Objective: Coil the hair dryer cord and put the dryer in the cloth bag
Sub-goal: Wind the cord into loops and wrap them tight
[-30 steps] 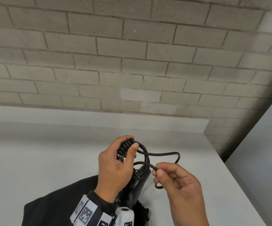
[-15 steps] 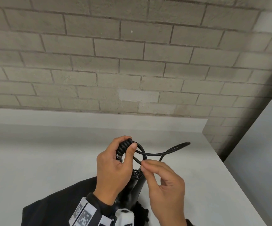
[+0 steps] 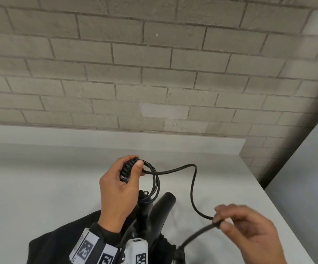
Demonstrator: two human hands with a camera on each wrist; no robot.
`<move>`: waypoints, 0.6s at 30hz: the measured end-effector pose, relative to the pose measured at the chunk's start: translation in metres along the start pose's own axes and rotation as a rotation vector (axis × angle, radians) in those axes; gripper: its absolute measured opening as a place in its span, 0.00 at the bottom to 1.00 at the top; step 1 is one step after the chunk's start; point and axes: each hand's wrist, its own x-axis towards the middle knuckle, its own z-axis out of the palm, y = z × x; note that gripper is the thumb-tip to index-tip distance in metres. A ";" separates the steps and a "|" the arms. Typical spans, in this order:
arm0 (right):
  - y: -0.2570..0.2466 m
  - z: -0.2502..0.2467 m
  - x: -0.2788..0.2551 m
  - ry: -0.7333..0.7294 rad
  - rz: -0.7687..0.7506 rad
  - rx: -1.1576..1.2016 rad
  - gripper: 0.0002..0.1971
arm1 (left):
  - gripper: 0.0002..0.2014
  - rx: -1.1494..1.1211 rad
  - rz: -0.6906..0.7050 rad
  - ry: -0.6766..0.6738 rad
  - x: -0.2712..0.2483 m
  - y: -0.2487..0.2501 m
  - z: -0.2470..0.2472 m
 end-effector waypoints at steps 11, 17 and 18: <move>0.042 -0.002 -0.014 -0.196 -0.293 -0.693 0.07 | 0.11 -0.059 -0.033 -0.061 -0.011 0.008 0.016; 0.007 0.059 0.003 0.158 -0.408 -0.712 0.21 | 0.09 -0.015 0.012 -0.100 -0.018 0.009 0.020; 0.007 0.061 0.007 0.082 -0.353 -0.746 0.25 | 0.09 -0.003 0.023 -0.101 -0.020 0.009 0.020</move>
